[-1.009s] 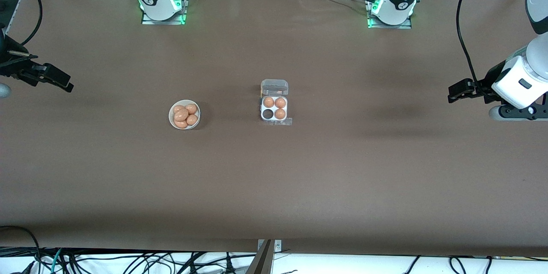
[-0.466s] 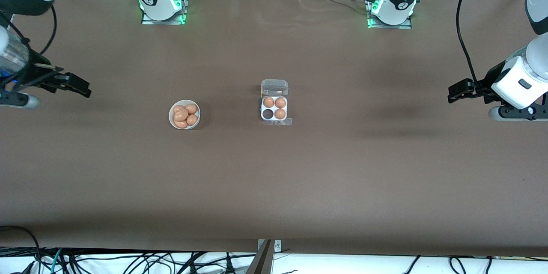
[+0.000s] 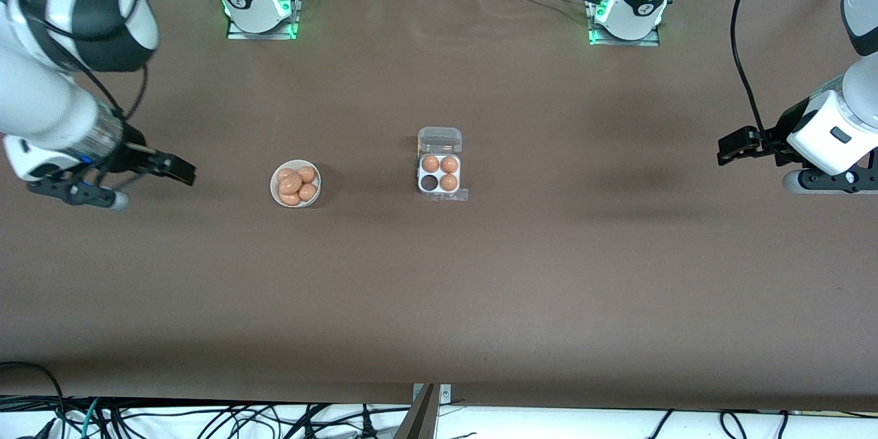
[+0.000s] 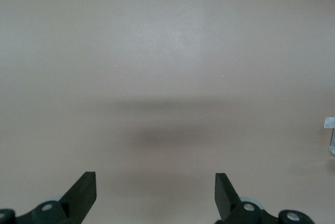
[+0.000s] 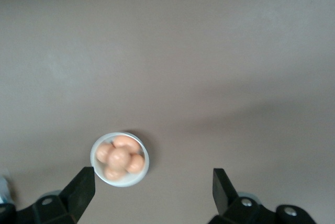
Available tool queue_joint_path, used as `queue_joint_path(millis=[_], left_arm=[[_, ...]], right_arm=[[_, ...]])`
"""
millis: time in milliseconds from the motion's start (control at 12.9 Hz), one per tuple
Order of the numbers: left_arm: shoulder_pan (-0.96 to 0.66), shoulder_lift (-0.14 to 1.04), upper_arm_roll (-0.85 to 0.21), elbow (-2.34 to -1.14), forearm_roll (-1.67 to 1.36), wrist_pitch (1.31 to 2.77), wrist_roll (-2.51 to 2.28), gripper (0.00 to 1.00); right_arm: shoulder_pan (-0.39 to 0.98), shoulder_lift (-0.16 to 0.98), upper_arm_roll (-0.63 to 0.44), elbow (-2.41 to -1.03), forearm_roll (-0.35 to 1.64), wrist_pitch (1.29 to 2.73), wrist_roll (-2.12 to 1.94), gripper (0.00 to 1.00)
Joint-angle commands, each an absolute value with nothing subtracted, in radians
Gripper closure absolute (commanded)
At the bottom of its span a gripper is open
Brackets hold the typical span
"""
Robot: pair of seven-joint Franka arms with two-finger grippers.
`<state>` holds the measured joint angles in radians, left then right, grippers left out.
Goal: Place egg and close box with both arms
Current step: 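Move the right gripper over the white bowl of eggs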
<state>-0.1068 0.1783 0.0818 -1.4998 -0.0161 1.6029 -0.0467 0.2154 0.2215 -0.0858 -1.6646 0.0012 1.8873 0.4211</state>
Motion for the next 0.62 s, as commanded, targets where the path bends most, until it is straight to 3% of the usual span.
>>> queue_joint_path(millis=[0, 310, 543], left_arm=[[-0.106, 0.172, 0.084, -1.505, -0.029, 1.597, -0.035, 0.0], [-0.106, 0.175, 0.084, -1.505, -0.029, 1.597, -0.035, 0.0], [-0.106, 0.176, 0.084, -1.505, -0.029, 1.597, -0.035, 0.0]], right_arm=[[0.277, 0.288, -0.089, -1.661, 0.024, 1.998, 0.607, 0.0], [0.356, 0.377, -0.089, -1.673, 0.026, 2.107, 0.848, 0.0], [0.414, 0.388, -0.089, -1.809, 0.029, 2.32, 1.038, 0.0]])
